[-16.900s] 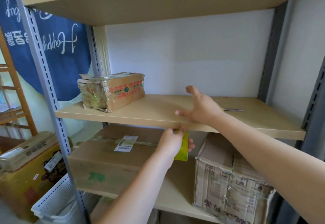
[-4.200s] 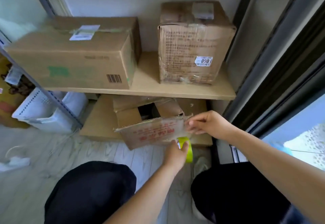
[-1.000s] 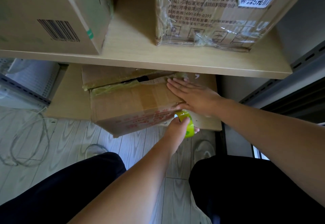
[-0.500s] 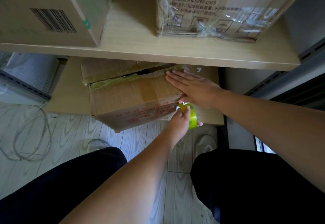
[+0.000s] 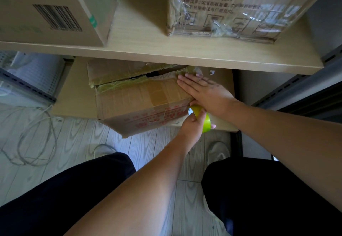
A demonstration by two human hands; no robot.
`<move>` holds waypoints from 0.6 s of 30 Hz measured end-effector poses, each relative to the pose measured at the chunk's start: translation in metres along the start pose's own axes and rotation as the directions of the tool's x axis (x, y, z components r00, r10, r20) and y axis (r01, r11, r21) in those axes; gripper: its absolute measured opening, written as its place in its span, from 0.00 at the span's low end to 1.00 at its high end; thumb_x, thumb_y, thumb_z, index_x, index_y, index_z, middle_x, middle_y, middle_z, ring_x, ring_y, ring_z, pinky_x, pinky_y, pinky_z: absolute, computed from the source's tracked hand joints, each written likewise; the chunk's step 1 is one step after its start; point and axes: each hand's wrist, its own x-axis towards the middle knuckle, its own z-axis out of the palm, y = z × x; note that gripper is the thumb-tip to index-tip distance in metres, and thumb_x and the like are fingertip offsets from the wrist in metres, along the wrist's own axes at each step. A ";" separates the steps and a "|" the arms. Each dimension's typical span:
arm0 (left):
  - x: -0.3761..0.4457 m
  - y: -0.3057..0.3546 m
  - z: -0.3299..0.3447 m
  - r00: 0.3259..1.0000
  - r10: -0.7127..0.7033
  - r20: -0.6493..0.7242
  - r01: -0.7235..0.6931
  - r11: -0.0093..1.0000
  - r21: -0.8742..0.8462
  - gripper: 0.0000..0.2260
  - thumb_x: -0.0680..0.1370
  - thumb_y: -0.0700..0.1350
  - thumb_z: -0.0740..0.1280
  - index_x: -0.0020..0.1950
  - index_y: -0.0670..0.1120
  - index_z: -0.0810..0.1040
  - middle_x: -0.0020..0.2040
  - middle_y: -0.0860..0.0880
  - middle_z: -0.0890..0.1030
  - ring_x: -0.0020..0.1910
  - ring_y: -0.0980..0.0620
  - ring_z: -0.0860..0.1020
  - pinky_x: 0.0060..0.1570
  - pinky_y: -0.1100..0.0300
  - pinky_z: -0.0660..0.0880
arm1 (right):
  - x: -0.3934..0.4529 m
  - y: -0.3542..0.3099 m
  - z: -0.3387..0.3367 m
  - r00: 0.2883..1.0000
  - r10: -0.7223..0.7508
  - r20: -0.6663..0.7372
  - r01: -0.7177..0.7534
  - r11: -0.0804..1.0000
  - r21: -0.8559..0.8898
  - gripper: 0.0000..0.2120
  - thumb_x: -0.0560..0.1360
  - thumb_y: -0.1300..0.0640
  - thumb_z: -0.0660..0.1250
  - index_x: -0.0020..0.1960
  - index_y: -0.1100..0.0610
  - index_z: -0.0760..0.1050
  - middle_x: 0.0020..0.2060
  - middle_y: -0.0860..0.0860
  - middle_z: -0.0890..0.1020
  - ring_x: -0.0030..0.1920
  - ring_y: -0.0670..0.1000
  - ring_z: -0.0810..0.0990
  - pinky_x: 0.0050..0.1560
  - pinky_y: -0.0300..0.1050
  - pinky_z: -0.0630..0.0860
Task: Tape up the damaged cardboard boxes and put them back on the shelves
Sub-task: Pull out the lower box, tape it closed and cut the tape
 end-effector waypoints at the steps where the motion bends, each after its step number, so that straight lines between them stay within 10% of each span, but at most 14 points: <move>1: -0.001 0.002 0.000 1.000 0.005 -0.028 -0.005 1.000 0.023 0.23 0.82 0.61 0.58 0.65 0.46 0.75 0.51 0.48 0.85 0.54 0.52 0.80 0.45 0.67 0.71 | 0.001 0.001 -0.002 1.000 -0.006 0.003 0.006 1.000 -0.002 0.37 0.82 0.44 0.55 0.80 0.56 0.37 0.79 0.50 0.40 0.79 0.51 0.41 0.76 0.46 0.39; 8: -0.032 0.041 -0.015 0.987 0.092 -0.132 -0.032 0.917 0.398 0.22 0.81 0.55 0.65 0.67 0.41 0.76 0.64 0.41 0.79 0.65 0.44 0.76 0.60 0.58 0.71 | -0.021 0.002 -0.045 0.996 0.050 0.079 -0.041 0.993 -0.113 0.48 0.78 0.38 0.58 0.76 0.58 0.26 0.76 0.51 0.31 0.79 0.53 0.37 0.78 0.51 0.42; 13: -0.094 0.083 -0.028 0.914 0.273 -0.299 -0.023 0.774 0.633 0.20 0.80 0.49 0.63 0.69 0.39 0.70 0.67 0.38 0.73 0.67 0.39 0.72 0.63 0.52 0.69 | -0.070 -0.018 -0.118 0.989 0.126 0.075 -0.130 0.990 0.051 0.36 0.79 0.45 0.61 0.80 0.57 0.51 0.79 0.54 0.58 0.78 0.51 0.57 0.74 0.46 0.59; 18: -0.188 0.168 -0.044 0.580 0.778 -0.243 -0.377 0.520 0.766 0.13 0.76 0.41 0.66 0.60 0.46 0.76 0.56 0.45 0.77 0.57 0.43 0.76 0.57 0.49 0.72 | -0.120 -0.032 -0.222 0.853 0.209 -0.477 -0.189 0.978 0.091 0.10 0.72 0.53 0.71 0.51 0.55 0.81 0.42 0.49 0.83 0.44 0.54 0.82 0.41 0.46 0.79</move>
